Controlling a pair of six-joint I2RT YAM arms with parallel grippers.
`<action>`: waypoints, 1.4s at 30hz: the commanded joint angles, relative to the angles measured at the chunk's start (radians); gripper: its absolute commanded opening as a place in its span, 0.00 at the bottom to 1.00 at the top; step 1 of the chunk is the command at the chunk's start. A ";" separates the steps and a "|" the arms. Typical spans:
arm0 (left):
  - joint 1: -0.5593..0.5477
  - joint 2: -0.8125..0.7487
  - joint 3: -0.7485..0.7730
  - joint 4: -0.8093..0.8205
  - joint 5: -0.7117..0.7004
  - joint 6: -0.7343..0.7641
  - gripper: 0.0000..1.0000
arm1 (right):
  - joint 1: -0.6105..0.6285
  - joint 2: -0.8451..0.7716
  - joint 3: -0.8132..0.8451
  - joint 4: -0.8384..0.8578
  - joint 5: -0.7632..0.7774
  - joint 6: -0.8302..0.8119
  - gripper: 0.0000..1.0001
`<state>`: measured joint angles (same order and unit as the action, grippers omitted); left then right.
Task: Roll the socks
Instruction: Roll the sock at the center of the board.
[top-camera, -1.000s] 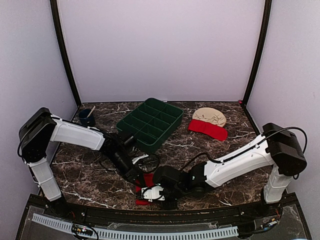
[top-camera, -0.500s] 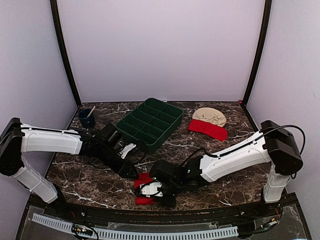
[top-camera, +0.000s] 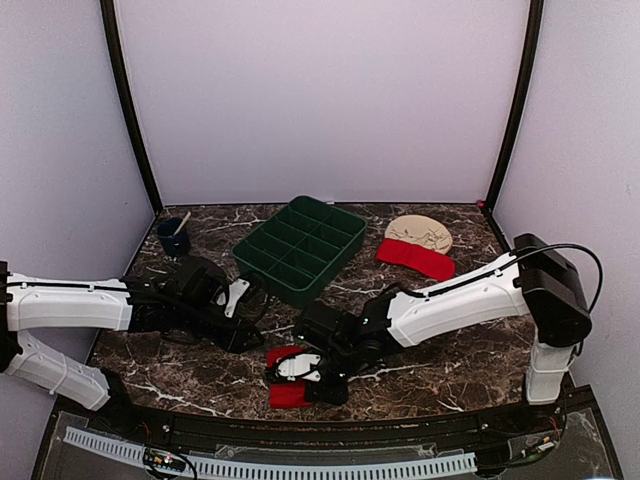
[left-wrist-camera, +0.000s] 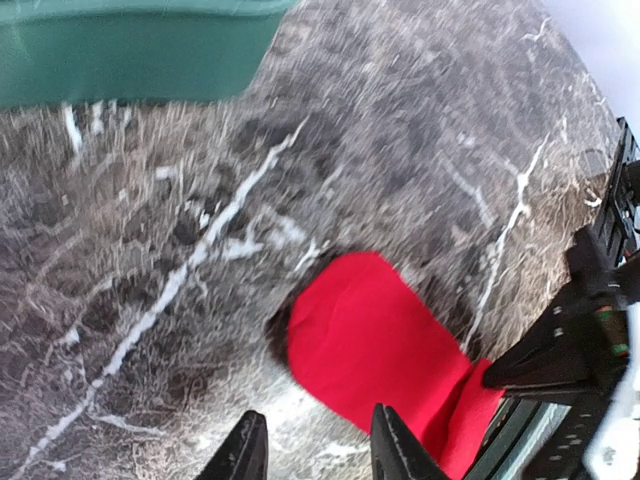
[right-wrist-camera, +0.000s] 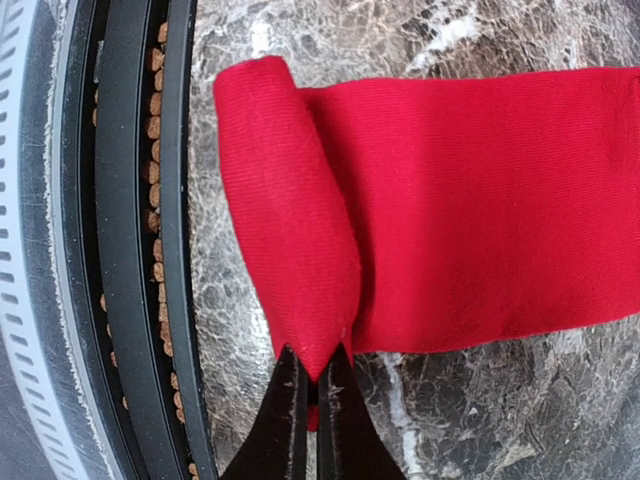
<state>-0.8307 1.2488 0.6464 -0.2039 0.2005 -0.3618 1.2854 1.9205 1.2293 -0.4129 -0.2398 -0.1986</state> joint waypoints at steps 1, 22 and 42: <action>-0.086 -0.068 -0.033 0.053 -0.160 -0.043 0.37 | -0.022 0.035 0.051 -0.052 -0.075 0.012 0.02; -0.323 -0.317 -0.164 0.032 -0.528 -0.195 0.35 | -0.066 0.106 0.125 -0.138 -0.200 0.004 0.02; -0.668 -0.334 -0.149 0.035 -0.628 -0.061 0.34 | -0.130 0.188 0.226 -0.233 -0.346 0.013 0.03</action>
<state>-1.4914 0.8543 0.5003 -0.1867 -0.5022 -0.5003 1.1744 2.0781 1.4216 -0.6102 -0.5396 -0.1967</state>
